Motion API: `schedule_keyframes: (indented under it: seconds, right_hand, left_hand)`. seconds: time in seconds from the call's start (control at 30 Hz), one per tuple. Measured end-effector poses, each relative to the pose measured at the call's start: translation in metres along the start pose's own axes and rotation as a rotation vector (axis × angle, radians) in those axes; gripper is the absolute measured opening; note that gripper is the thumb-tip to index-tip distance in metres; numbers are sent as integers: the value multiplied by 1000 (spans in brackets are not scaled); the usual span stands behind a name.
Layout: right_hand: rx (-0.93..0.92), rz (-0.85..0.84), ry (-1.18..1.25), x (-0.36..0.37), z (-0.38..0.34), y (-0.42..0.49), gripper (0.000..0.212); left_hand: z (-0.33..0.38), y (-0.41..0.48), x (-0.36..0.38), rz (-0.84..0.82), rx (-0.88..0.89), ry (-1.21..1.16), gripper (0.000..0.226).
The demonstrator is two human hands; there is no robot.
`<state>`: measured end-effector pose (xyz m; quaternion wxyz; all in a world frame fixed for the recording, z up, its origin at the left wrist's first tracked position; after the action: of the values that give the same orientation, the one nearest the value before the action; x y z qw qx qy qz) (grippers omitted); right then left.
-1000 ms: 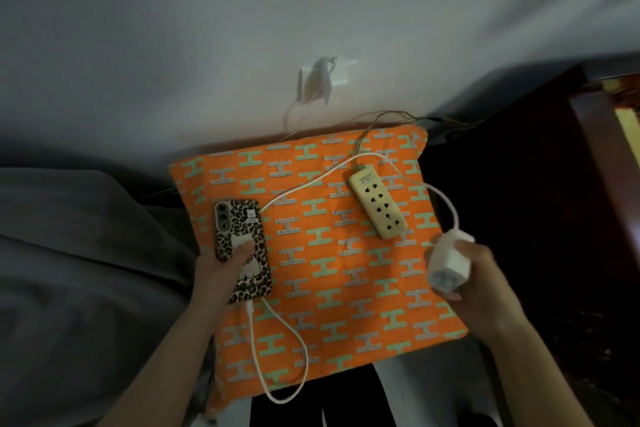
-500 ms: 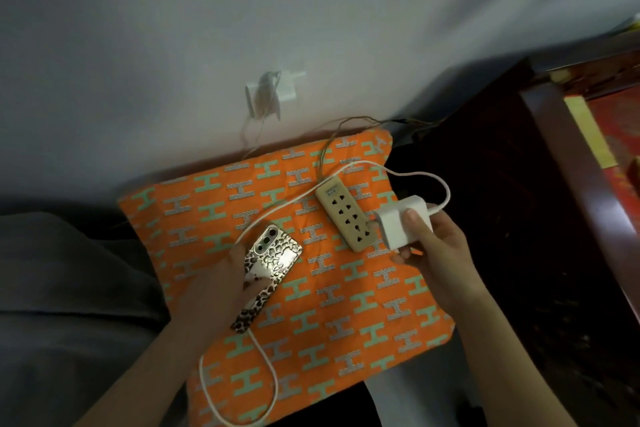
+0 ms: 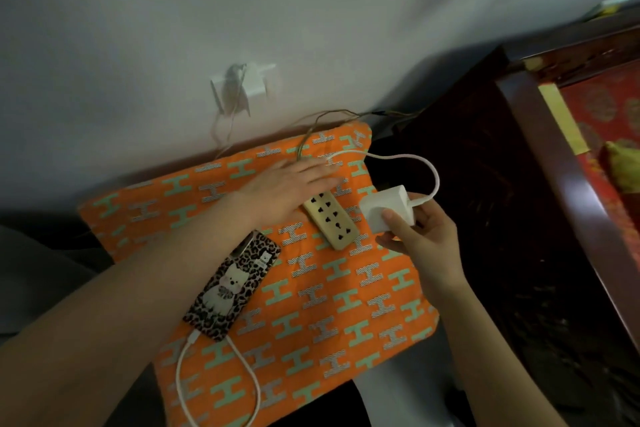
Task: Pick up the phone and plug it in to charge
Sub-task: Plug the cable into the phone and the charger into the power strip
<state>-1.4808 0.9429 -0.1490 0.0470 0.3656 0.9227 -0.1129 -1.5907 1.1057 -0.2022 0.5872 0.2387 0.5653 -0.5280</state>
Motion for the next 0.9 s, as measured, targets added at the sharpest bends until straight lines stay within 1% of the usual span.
schedule_keyframes:
  seconds: [0.07, 0.2, 0.27, 0.37, 0.43, 0.53, 0.67, 0.83, 0.9]
  right_hand:
    - [-21, -10, -57, 1, 3, 2, 34]
    - [-61, -53, -140, 9, 11, 7, 31]
    - [-92, -86, -188, 15, 12, 9, 29]
    - [-135, -131, -291, 25, 15, 13, 30]
    - [-176, -153, -353, 32, 14, 16, 30]
    - [-239, -182, -468, 43, 11, 19, 32]
    - [-313, -230, -625, 59, 7, 22, 39]
    - [-495, -291, -884, 88, -10, 22, 27]
    - [-504, -303, -954, 95, -8, 24, 24]
  left_hand:
    - [0, 10, 8, -20, -15, 46, 80]
    - [-2, 11, 10, 96, -53, 70, 67]
    - [-6, 6, 12, 129, -92, 20, 70]
    - [-17, -1, 19, 112, -156, -104, 80]
    - [-26, -5, 17, 139, -189, -180, 78]
    - [-37, -11, 12, 175, -238, -257, 67]
    - [-39, -10, 8, 176, -247, -258, 62]
    - [-40, -4, 2, 167, -240, -235, 58]
    - [-41, -3, 3, 153, -246, -222, 60]
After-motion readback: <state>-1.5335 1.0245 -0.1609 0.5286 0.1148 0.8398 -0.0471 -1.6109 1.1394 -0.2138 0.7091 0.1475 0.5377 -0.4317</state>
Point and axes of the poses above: each hand's wrist, its own y-axis towards the middle knuckle, its own x-axis out of the palm, z = x × y, the point moved 8 cm from there along y, towards the middle knuckle, and after that the axes turned 14 degrees about -x, right-handed, at the moved point
